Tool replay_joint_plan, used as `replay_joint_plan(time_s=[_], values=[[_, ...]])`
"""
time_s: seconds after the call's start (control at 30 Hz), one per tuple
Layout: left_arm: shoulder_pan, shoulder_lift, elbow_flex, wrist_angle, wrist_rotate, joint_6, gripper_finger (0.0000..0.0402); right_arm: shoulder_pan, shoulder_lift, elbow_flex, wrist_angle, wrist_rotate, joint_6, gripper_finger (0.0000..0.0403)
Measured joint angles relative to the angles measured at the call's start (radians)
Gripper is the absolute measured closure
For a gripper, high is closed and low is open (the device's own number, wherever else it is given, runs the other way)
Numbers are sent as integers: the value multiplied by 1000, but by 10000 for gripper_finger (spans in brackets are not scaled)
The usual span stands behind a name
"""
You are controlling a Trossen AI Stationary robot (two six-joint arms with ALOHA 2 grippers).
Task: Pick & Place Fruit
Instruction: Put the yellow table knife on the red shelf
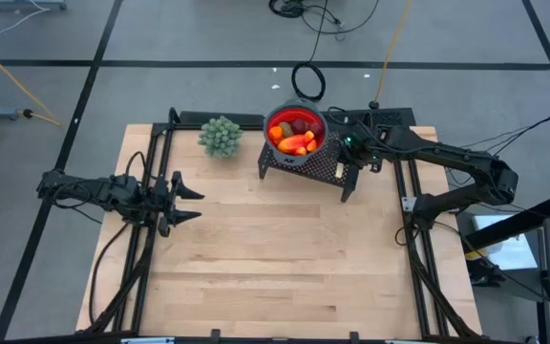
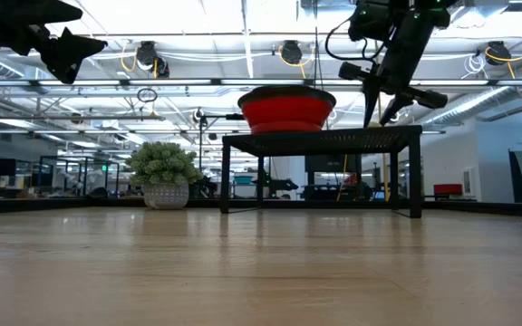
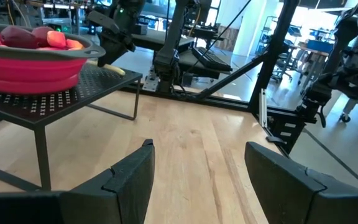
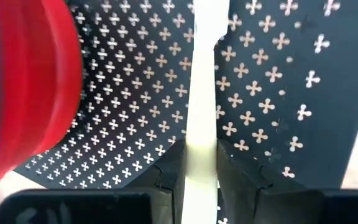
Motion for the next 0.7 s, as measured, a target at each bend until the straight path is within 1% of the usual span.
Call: replay_joint_plan(time_s=[0.2,0.47,0.57,0.7], values=[[0,0,0,0,0,-10,151,0,-3,-38,34,-3,8,332],[0,0,0,0,0,-12,151,0,1,-44,117,-6,11,331],[0,0,0,0,0,-13,151,0,0,-44,117,-8,11,321],[0,0,0,0,0,-13,151,0,0,-44,118,-30,11,298]])
